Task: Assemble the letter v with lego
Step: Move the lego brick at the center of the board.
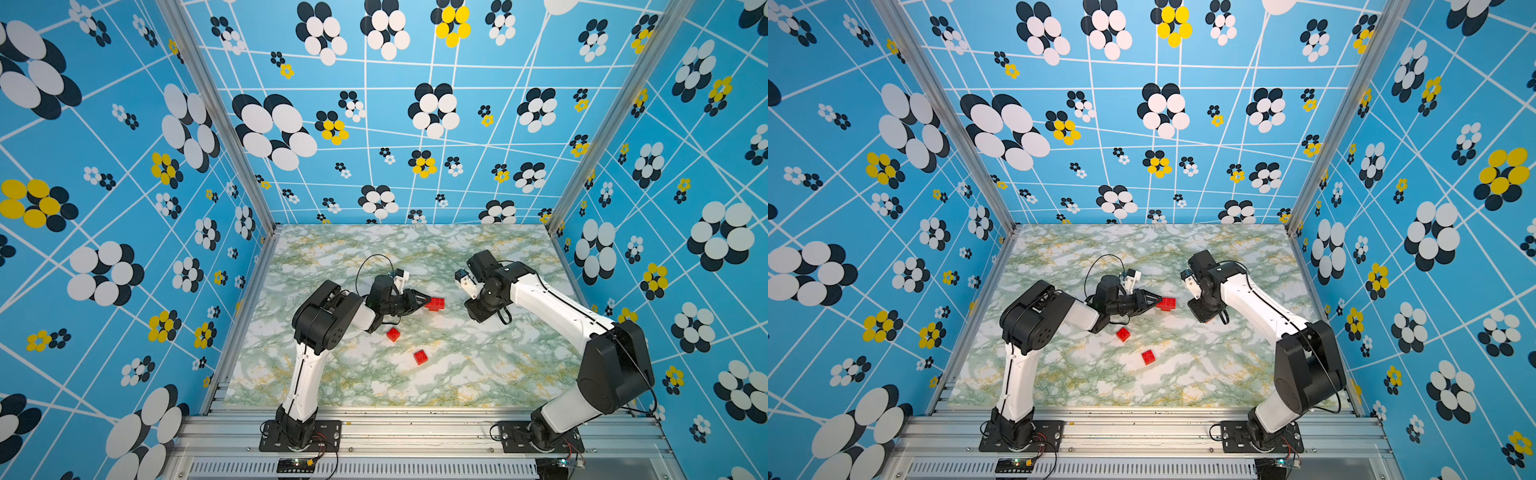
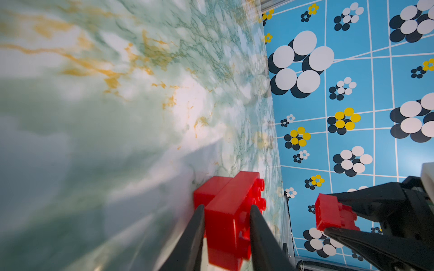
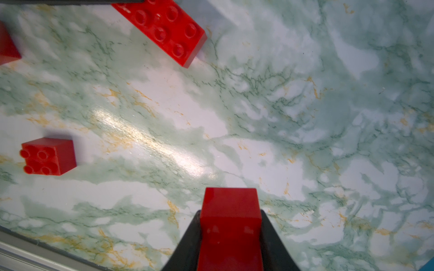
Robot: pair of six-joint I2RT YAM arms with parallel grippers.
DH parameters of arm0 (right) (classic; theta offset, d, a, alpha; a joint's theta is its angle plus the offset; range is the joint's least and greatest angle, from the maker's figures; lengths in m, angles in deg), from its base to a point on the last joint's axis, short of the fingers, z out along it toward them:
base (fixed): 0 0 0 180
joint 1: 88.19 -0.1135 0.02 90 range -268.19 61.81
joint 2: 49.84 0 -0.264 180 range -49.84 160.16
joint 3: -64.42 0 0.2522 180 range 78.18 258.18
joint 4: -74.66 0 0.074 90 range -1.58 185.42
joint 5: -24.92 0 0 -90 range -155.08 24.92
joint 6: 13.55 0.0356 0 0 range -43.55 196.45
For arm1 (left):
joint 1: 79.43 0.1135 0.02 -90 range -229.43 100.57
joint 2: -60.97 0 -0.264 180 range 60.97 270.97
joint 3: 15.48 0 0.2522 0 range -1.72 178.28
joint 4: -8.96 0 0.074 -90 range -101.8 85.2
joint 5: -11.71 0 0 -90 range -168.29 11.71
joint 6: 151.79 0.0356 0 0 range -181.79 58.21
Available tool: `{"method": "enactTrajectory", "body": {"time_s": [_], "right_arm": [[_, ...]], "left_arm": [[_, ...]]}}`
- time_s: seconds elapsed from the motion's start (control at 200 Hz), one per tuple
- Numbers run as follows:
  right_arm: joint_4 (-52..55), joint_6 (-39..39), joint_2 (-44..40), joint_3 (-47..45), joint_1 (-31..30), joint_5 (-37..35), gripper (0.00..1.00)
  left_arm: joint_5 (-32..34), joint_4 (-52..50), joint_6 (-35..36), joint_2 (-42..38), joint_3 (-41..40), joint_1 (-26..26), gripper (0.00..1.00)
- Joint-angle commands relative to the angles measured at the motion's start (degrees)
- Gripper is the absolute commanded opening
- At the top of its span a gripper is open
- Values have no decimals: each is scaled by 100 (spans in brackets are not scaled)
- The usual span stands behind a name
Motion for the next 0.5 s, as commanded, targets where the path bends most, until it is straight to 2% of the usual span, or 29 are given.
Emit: {"method": "enactTrajectory", "body": {"time_s": [0.0, 0.26, 0.495], "right_arm": [[90, -110, 93, 21, 41, -77, 1], [162, -548, 353, 509, 35, 76, 0], [221, -1544, 857, 1062, -156, 489, 0]], "left_arm": [[27, -2, 0, 12, -28, -2, 32], [-24, -50, -60, -159, -196, 160, 28], [-14, -477, -284, -609, -469, 313, 28]]}}
